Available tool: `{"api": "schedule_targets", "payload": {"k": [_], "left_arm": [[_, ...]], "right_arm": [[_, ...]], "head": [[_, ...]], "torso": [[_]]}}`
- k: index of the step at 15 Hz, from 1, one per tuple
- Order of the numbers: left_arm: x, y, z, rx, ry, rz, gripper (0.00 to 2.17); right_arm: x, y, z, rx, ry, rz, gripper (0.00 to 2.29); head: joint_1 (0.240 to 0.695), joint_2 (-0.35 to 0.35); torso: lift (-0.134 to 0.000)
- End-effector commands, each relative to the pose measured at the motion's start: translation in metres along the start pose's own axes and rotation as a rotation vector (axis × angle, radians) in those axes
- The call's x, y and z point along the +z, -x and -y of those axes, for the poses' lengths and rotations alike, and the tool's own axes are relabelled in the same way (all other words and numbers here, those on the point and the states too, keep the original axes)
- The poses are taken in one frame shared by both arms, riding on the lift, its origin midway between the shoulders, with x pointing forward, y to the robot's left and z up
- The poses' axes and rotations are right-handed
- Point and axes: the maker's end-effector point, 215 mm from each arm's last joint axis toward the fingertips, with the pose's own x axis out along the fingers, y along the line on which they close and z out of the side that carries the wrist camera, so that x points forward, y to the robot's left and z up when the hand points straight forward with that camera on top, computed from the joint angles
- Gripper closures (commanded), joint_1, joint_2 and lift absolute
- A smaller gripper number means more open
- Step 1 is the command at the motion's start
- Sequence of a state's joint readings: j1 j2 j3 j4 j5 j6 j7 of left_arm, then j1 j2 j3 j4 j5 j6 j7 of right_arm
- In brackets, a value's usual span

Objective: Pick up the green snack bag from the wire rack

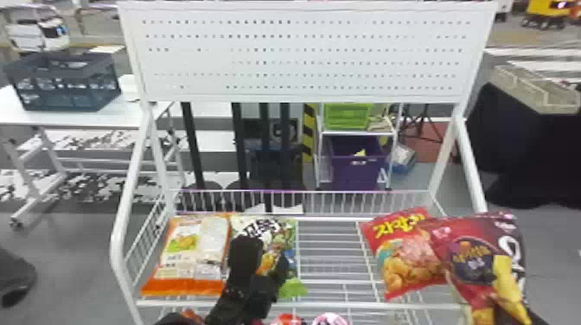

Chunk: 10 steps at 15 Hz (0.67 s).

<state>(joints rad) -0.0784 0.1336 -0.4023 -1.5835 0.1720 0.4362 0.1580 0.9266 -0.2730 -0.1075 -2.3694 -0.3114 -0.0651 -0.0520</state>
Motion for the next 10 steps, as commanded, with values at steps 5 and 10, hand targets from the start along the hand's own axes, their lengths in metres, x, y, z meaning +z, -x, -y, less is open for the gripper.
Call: {"api": "schedule_targets", "payload": {"k": [5,10], "left_arm": [[-0.002,0.005,0.005,-0.019,0.002,-0.028,2.00],[0.038,0.044,0.008,-0.035,0.036,0.072,2.00]], "right_arm": [[0.000,-0.002,-0.001,0.003,-0.001,0.003,2.18],[-0.002,-0.002,-0.001,0.001,-0.004,0.001,2.18]], "head": [[0.499,0.000],[0.499,0.000]], "torso": [[0.000],[0.000]]}}
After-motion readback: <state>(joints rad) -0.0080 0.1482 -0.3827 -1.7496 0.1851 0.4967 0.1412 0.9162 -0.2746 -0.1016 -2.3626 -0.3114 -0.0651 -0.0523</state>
